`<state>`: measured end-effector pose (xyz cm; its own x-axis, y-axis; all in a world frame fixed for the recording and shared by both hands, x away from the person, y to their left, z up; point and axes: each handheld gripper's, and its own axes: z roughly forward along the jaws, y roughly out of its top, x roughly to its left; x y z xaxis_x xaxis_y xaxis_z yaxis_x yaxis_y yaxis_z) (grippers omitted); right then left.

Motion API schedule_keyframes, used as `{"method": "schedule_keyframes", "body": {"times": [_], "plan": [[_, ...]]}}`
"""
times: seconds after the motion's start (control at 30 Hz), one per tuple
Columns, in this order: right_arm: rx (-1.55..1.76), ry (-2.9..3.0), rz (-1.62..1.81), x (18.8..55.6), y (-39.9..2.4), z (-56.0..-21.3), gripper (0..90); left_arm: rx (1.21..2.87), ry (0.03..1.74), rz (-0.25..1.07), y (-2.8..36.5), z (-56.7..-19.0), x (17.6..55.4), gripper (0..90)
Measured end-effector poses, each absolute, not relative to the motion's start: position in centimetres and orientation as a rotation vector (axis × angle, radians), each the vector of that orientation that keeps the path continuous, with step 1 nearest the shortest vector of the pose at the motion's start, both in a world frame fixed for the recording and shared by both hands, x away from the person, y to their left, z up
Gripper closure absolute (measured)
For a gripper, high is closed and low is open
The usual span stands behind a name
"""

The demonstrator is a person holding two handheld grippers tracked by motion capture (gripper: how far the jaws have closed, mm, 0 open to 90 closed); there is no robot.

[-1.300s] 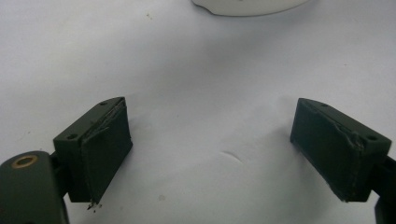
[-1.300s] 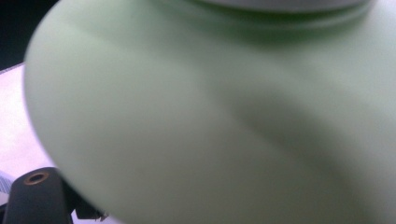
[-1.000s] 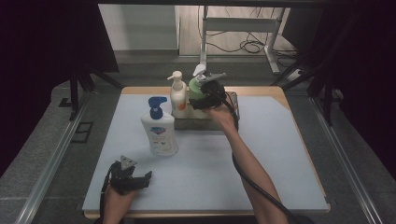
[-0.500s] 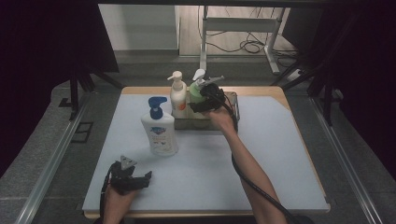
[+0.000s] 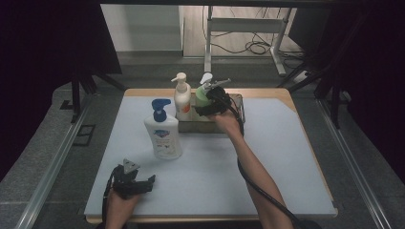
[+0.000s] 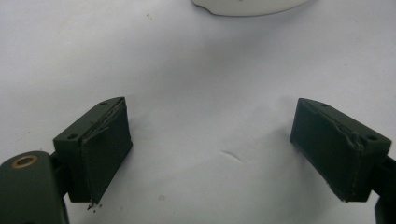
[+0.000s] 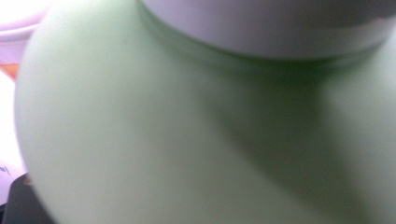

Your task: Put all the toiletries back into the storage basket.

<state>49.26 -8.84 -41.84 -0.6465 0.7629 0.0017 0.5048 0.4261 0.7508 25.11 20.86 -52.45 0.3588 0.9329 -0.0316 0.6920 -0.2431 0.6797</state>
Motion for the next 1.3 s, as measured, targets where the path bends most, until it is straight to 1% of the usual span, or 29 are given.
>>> {"method": "schedule_keyframes", "body": {"times": [0.3, 0.47, 0.5, 0.83, 1.17, 1.3], "plan": [[1.087, 2.347, 1.085, 49.4, -8.9, -41.9, 10.2, 2.019, 1.404, 0.514, 20.9, -52.4, 25.1, 11.8], [1.096, 2.359, 1.165, 49.4, -9.3, -42.0, 0.7, 2.019, 1.404, 0.514, 20.9, -52.4, 25.1, 11.9], [1.084, 2.363, 1.161, 49.4, -9.3, -42.0, 0.0, 2.019, 1.405, 0.514, 20.9, -52.4, 25.1, 11.9], [1.032, 2.341, 1.181, 48.1, -10.6, -41.7, 0.0, 2.018, 1.404, 0.514, 20.9, -52.5, 25.1, 11.9], [1.008, 2.342, 1.21, 46.6, -12.8, -41.6, 13.1, 2.016, 1.404, 0.514, 20.8, -52.5, 25.1, 11.9], [1.034, 2.348, 1.2, 46.5, -13.8, -41.8, 15.1, 2.016, 1.404, 0.515, 20.8, -52.5, 25.1, 11.9]]}}
